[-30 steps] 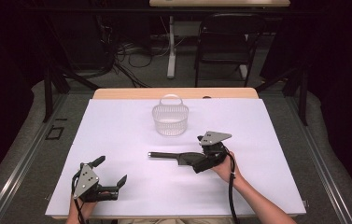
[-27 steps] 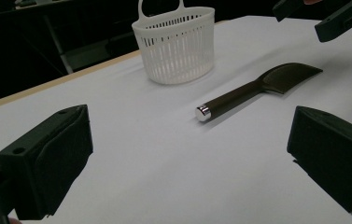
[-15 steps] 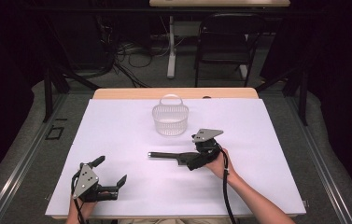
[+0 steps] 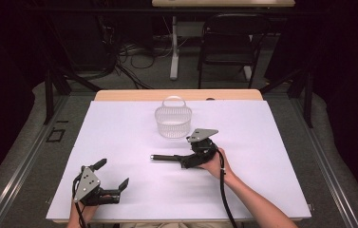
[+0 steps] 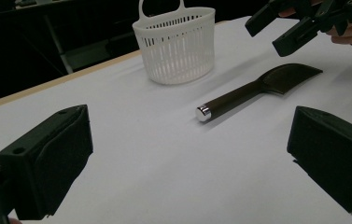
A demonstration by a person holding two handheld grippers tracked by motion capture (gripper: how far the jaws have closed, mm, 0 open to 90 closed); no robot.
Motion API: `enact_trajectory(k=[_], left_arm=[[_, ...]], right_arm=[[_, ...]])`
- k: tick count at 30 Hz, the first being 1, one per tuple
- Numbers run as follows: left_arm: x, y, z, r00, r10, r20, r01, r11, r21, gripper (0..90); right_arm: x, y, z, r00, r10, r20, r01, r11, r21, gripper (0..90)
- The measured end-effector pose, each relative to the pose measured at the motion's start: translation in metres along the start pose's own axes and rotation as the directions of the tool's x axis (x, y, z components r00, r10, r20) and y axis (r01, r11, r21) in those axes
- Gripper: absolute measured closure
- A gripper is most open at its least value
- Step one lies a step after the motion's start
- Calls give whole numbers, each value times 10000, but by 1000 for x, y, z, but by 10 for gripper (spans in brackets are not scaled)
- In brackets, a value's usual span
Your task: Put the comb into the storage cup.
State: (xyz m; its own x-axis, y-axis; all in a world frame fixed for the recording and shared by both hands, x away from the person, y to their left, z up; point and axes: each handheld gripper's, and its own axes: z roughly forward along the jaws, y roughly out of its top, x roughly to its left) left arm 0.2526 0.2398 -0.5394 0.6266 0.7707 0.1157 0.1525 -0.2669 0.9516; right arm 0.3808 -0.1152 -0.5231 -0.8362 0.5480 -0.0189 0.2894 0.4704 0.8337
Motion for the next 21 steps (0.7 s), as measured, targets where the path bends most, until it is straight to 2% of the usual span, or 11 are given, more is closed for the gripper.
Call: enact_trajectory(k=[6,8,11,12,13,14,15,16,17,19,21], left_arm=[[0,0,0,10000,16,6,-16,10000,2,3],[0,0,0,10000,2,9,-2,10000,-3,3],[0,0,0,10000,11,11,-11,10000,9,3],[0,0,1,10000,-3,10,3,10000,3,3],[0,0,1,10000,-4,6,4,10000,1,3],[0,0,0,10000,29,8,-29,10000,7,3],[0,0,0,10000,8,6,-8,10000,-3,3],[0,0,0,10000,23,5,-23,10000,-1,3],[0,0,0,10000,22,0,-22,10000,3,3],[0,0,0,10000,4,-7,-4,10000,-7,3],[1,0,0,10000,15,-15,-15,10000,-12,4]], right_arm=[[2,3,5,10000,-94,3,94,9999,76,232],[3,5,8,9999,-115,-47,116,9999,116,319],[3,8,11,9999,-137,-101,139,9998,144,384],[4,10,14,9999,-125,-112,127,9998,172,462],[4,10,14,9999,-125,-112,127,9998,172,462],[6,12,18,9997,-192,-132,195,9995,231,535],[6,12,18,9997,-192,-132,195,9995,231,535],[8,14,22,9996,-249,-145,254,9990,376,606],[8,14,22,9996,-249,-145,254,9990,376,606],[10,16,27,9992,-341,-199,352,9979,545,711],[11,16,29,9991,-367,-196,378,9976,573,737]])
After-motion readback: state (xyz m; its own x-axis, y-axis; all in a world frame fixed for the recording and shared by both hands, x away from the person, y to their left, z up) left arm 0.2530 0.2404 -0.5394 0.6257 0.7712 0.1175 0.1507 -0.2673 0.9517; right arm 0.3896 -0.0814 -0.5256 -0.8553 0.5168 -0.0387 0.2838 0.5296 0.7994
